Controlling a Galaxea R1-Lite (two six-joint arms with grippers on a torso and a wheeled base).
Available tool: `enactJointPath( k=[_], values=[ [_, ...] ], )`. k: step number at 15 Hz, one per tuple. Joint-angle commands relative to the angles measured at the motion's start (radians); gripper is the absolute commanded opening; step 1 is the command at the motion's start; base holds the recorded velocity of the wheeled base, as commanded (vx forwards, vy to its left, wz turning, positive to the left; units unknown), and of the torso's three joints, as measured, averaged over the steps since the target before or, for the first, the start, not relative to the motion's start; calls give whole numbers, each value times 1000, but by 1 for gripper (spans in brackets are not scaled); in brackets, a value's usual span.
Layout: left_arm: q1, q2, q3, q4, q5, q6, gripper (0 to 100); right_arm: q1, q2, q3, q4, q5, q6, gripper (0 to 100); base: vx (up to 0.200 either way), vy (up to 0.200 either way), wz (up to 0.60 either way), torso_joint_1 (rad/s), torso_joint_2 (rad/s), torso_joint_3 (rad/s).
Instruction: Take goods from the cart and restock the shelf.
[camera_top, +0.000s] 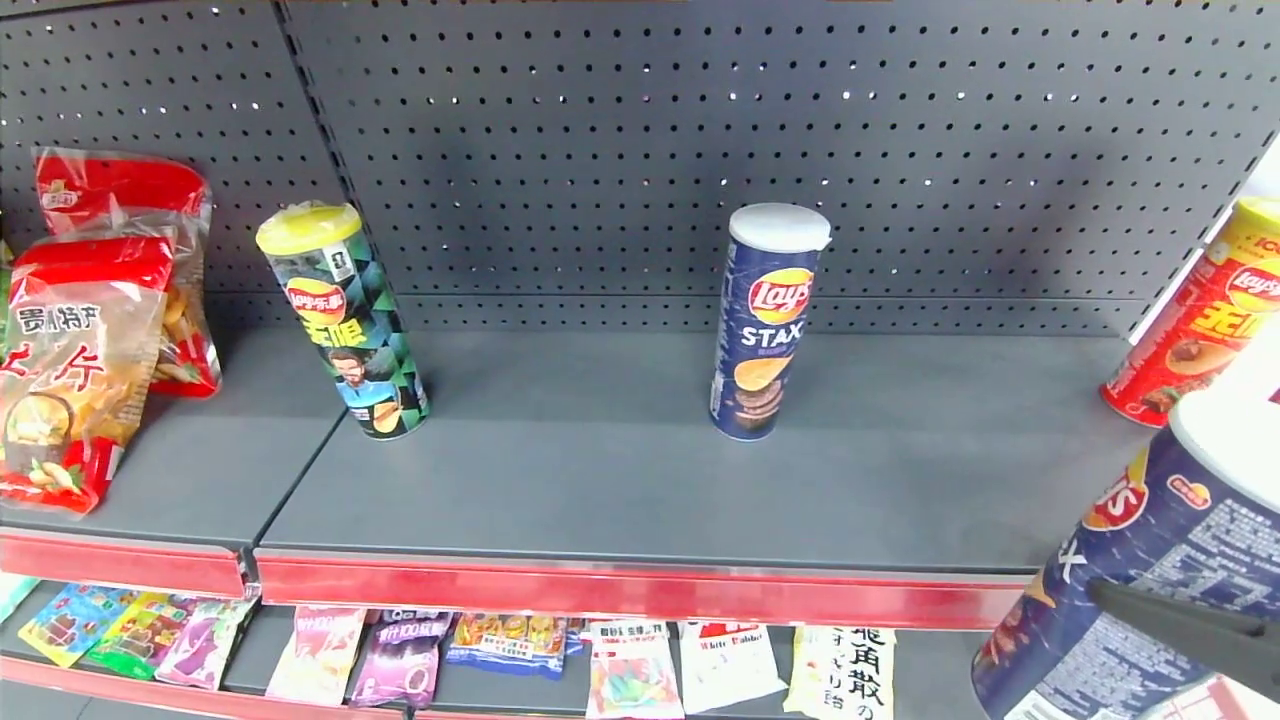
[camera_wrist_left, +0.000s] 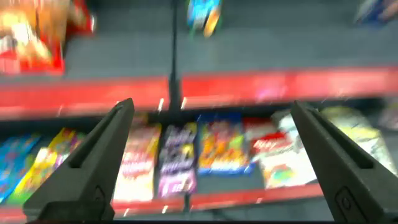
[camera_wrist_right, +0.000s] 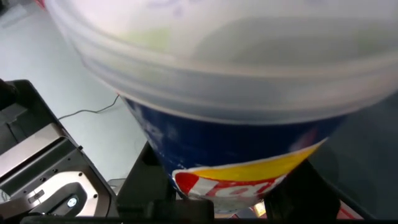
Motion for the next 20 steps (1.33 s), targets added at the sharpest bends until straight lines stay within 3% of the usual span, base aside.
enactJointPath(
  k=[1,2,3,5,6,8,12,17,20],
  values=[
    [-59,610,-521,-5,-196,-1,100,1,6,-11,0,-2,-1,0,0,0,0,0,0,0],
    [-109,765,-593,-5,-311,79,100,-1,12,-23,1,-2,-1,0,0,0,0,0,0,0],
    [-143,895,-652,-21,-382,120,100,-1,16,-26,1,-2,0,0,0,0,0,0,0,0],
    [-283,1139,-747,-128,-477,143,100,-5,30,-34,0,-3,2,0,0,0,0,0,0,0],
    [-309,1211,-782,-166,-495,140,100,-7,33,-37,0,-3,2,0,0,0,0,0,0,0],
    [-375,1447,-945,-212,-586,145,100,-7,49,-49,0,-5,2,0,0,0,0,0,0,0],
    [-464,1642,-1138,-211,-607,145,100,-7,61,-74,0,-17,2,0,0,0,0,0,0,0],
    [-522,1785,-1276,-212,-581,152,100,-7,59,-77,0,-19,2,0,0,0,0,0,0,0],
    [-524,1843,-1331,-211,-551,203,100,-7,58,-77,0,-19,3,0,0,0,0,0,0,0]
  ],
)
